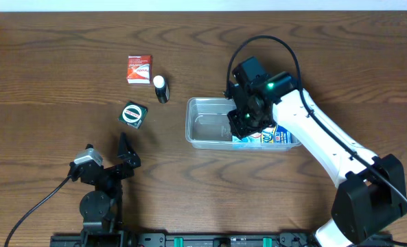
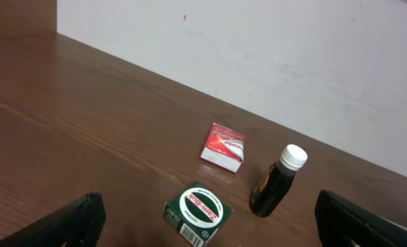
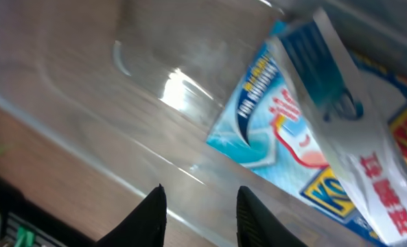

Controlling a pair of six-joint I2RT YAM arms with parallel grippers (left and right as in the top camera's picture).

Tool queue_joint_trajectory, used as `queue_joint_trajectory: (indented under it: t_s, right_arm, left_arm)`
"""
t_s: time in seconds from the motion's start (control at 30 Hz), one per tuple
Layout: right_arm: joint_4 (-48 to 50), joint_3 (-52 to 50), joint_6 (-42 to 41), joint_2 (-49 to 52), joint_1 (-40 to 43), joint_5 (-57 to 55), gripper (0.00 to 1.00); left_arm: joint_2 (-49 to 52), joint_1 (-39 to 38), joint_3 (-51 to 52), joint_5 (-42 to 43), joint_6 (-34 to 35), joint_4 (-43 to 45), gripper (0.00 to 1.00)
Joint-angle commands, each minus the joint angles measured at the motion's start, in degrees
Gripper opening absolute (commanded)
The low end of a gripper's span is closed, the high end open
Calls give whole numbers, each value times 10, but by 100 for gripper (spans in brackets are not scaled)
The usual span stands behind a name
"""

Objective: Pack container
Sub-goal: 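Carry the white box over the container and lower it inside, then release the white box inside the container beside the blue box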

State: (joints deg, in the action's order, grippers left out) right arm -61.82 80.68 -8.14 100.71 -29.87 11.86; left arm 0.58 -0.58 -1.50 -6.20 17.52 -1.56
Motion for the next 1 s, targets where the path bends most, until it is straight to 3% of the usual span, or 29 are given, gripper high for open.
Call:
queue_joint_trajectory:
  t_s: [0.0,0.4,0.97]
  right_arm:
    - [-7,-9,-26,-3,1,-43,32]
    - [8,-50,-26,-3,10,-117,31]
    - [116,-115,-38,-3,15,-219,24]
  left_arm:
    - [-3,2,13,-7,-10,-21,98]
    - [-3,2,13,-7,-10,-21,98]
    - [-3,2,13,-7,-10,-21,98]
